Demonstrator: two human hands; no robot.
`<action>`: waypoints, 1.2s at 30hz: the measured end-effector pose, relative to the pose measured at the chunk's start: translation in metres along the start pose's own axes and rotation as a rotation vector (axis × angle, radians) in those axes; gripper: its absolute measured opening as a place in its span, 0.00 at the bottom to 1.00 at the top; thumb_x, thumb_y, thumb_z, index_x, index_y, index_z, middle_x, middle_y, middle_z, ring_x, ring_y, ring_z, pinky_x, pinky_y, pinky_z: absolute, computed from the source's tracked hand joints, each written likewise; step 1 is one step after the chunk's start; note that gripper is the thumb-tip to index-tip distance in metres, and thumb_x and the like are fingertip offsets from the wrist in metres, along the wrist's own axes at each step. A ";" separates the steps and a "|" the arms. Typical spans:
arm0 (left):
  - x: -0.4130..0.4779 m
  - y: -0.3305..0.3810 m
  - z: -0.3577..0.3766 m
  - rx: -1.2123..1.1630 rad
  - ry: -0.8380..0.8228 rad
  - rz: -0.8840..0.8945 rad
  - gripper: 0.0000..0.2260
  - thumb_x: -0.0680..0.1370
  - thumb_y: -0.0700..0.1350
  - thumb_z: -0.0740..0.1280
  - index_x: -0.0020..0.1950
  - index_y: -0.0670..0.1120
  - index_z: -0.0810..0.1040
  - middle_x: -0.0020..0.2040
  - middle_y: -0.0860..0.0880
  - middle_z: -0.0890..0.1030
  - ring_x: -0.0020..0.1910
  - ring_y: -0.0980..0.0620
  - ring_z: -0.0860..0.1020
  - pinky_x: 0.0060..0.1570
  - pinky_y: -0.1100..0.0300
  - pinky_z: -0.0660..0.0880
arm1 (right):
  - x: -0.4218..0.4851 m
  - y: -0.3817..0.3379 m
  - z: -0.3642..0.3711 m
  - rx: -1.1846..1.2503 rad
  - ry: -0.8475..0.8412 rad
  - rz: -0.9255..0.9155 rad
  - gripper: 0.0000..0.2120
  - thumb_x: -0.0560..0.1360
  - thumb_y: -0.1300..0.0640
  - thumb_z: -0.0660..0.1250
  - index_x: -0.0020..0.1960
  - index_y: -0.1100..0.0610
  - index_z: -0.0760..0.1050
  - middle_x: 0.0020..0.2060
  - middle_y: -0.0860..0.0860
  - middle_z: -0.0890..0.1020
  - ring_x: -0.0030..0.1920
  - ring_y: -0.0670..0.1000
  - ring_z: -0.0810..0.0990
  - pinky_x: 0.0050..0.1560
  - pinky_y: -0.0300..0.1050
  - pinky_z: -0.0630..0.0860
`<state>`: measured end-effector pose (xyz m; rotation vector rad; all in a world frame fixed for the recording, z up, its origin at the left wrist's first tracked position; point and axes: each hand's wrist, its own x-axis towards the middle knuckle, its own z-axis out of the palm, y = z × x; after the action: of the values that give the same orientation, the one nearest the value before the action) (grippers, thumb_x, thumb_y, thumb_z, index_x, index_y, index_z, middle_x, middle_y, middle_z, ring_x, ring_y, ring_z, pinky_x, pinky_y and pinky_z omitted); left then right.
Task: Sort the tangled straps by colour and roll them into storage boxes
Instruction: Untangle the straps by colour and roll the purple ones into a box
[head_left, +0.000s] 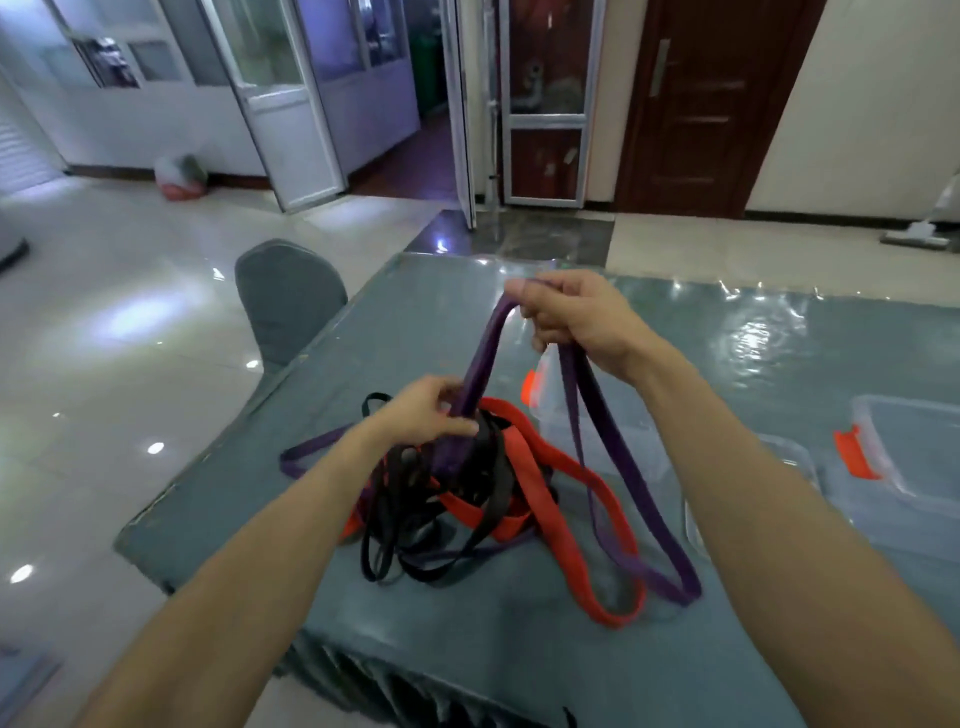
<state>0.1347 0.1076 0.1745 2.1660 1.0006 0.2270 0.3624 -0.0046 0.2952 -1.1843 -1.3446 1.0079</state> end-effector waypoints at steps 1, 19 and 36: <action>0.003 -0.008 0.014 0.017 -0.070 0.007 0.19 0.77 0.39 0.81 0.66 0.41 0.82 0.60 0.43 0.87 0.61 0.46 0.85 0.68 0.48 0.78 | -0.003 -0.005 0.001 0.053 0.023 -0.017 0.15 0.84 0.51 0.71 0.41 0.56 0.83 0.27 0.44 0.72 0.27 0.47 0.64 0.38 0.47 0.74; 0.019 -0.048 -0.076 0.344 -0.001 -0.204 0.39 0.79 0.47 0.78 0.85 0.48 0.61 0.81 0.42 0.71 0.78 0.42 0.72 0.75 0.47 0.70 | 0.032 -0.047 -0.017 -0.091 0.089 -0.031 0.10 0.78 0.54 0.69 0.38 0.54 0.79 0.31 0.52 0.67 0.31 0.49 0.64 0.36 0.46 0.72; 0.026 0.078 -0.119 -0.504 0.234 0.428 0.08 0.76 0.49 0.81 0.51 0.48 0.88 0.34 0.41 0.76 0.31 0.49 0.72 0.36 0.58 0.68 | 0.046 -0.028 -0.016 -0.568 -0.020 0.082 0.16 0.74 0.53 0.82 0.59 0.55 0.82 0.43 0.51 0.87 0.39 0.47 0.87 0.41 0.36 0.82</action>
<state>0.1474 0.1578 0.3100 1.8786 0.5072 0.8558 0.3756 0.0354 0.3322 -1.6602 -1.6696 0.7085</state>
